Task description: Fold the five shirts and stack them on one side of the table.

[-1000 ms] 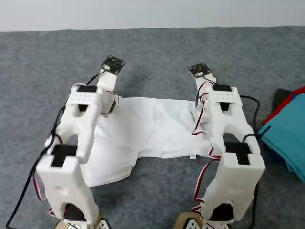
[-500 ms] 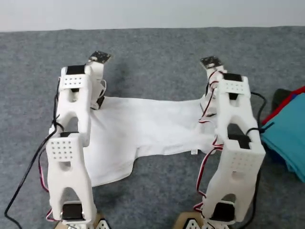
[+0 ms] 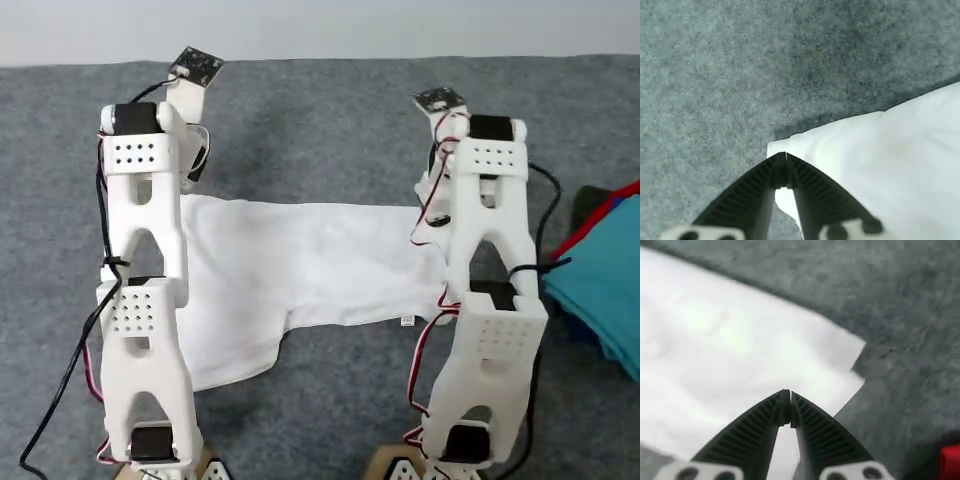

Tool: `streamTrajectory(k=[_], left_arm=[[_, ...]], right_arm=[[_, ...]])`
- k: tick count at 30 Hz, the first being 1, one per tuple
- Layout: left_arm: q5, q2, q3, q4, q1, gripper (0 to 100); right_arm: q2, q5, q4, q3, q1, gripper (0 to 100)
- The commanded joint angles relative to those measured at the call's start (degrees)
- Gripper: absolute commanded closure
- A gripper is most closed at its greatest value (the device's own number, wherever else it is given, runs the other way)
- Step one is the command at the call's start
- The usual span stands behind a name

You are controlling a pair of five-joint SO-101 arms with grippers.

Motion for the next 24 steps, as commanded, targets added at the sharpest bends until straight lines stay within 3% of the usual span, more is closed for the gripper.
streamTrajectory(k=[1,7,15,24], left_arm=[[-0.4,-4.5,0.0,1.7,0.4,100],[-0.4,-17.7,15.0,1.8,1.9,100],[-2.1,-38.8,43.5,1.5,4.2,100],[-1.5,-44.2,68.6,-4.2,4.1,100]], right_arm=[[-0.8,-2.7,7.7,-6.0,-2.1,98.9],[-6.5,-3.3,9.4,-4.0,-3.2,98.9],[-21.7,-6.1,9.3,15.3,-5.5,99.0],[-24.9,-6.2,0.5,32.4,-4.1,99.0]])
